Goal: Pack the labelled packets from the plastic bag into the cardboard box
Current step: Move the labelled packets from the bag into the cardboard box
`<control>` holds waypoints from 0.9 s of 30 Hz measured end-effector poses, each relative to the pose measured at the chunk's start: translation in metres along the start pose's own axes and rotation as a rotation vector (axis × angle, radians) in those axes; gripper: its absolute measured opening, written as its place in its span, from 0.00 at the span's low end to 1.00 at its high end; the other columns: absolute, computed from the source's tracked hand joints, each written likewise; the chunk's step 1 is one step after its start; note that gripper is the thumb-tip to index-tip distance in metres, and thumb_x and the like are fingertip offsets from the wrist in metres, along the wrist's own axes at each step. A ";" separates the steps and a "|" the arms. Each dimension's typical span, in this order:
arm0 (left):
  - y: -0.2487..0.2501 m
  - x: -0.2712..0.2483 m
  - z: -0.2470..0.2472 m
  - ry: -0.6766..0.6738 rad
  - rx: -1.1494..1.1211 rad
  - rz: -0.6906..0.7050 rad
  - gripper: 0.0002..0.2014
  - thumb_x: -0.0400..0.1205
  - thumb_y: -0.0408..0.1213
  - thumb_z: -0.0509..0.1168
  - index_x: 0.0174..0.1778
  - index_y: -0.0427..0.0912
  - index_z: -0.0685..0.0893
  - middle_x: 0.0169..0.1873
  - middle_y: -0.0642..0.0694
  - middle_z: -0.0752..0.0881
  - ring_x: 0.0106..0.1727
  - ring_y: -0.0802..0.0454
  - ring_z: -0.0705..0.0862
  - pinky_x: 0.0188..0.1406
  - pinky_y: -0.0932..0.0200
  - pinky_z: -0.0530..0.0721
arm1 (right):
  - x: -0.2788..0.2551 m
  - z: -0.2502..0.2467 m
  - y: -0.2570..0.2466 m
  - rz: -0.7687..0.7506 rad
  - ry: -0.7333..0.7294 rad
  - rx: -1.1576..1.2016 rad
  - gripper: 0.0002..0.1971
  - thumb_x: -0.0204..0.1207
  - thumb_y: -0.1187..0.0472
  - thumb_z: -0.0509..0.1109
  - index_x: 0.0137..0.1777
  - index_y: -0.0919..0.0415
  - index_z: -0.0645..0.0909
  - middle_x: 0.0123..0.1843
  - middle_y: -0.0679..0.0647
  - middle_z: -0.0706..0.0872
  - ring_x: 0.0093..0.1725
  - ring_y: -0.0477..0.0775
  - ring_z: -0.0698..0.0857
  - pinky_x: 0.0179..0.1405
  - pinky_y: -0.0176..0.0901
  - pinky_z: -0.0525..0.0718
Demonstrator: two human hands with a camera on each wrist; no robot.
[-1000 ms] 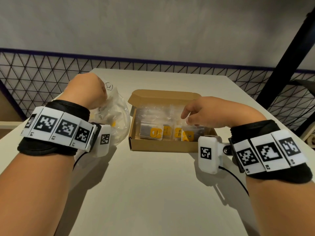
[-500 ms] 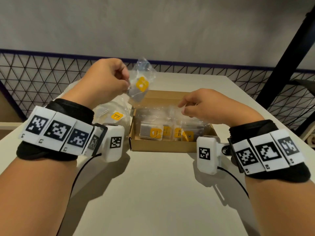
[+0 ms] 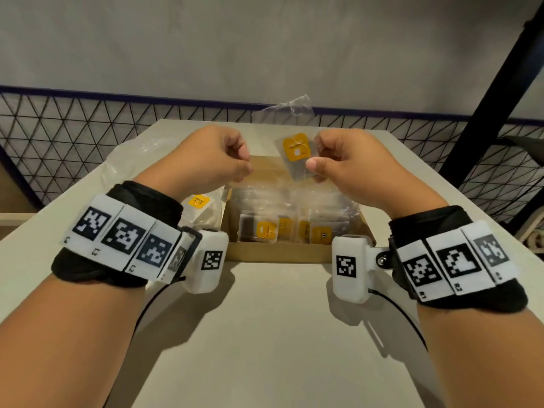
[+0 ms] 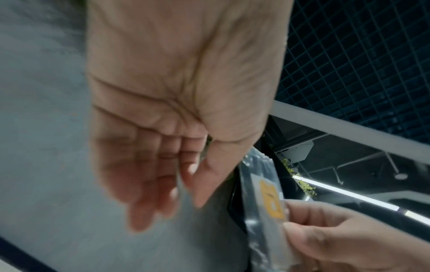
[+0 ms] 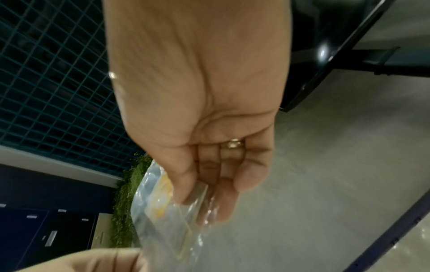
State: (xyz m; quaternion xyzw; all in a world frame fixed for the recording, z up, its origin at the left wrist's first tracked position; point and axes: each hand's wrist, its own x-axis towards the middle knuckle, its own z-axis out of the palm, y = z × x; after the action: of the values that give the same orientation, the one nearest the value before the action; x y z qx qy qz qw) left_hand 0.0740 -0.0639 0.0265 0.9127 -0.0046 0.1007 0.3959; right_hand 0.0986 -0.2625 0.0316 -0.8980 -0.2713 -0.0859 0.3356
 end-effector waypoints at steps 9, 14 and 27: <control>-0.052 0.014 -0.012 -0.222 0.760 -0.399 0.15 0.79 0.46 0.66 0.51 0.38 0.87 0.48 0.42 0.85 0.53 0.44 0.81 0.51 0.56 0.76 | 0.001 0.000 0.005 -0.017 0.041 -0.130 0.06 0.79 0.61 0.66 0.52 0.58 0.83 0.47 0.52 0.84 0.44 0.50 0.79 0.44 0.43 0.77; -0.059 0.016 -0.011 -0.362 0.754 -0.485 0.12 0.80 0.46 0.66 0.47 0.40 0.85 0.40 0.46 0.83 0.45 0.48 0.79 0.48 0.58 0.74 | 0.002 0.001 0.006 -0.016 0.014 -0.151 0.05 0.79 0.62 0.67 0.51 0.55 0.82 0.46 0.51 0.83 0.41 0.47 0.76 0.38 0.37 0.73; -0.066 0.017 -0.014 -0.430 0.736 -0.525 0.19 0.76 0.53 0.69 0.57 0.45 0.84 0.55 0.46 0.85 0.57 0.46 0.81 0.65 0.47 0.78 | 0.002 0.003 0.005 0.027 -0.050 -0.166 0.08 0.79 0.61 0.66 0.55 0.55 0.82 0.45 0.48 0.81 0.38 0.40 0.75 0.35 0.29 0.71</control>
State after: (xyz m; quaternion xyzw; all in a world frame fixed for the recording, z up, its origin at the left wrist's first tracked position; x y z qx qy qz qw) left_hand 0.0940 -0.0069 -0.0086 0.9623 0.1799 -0.1977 0.0497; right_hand 0.1028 -0.2629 0.0268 -0.9281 -0.2593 -0.0811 0.2544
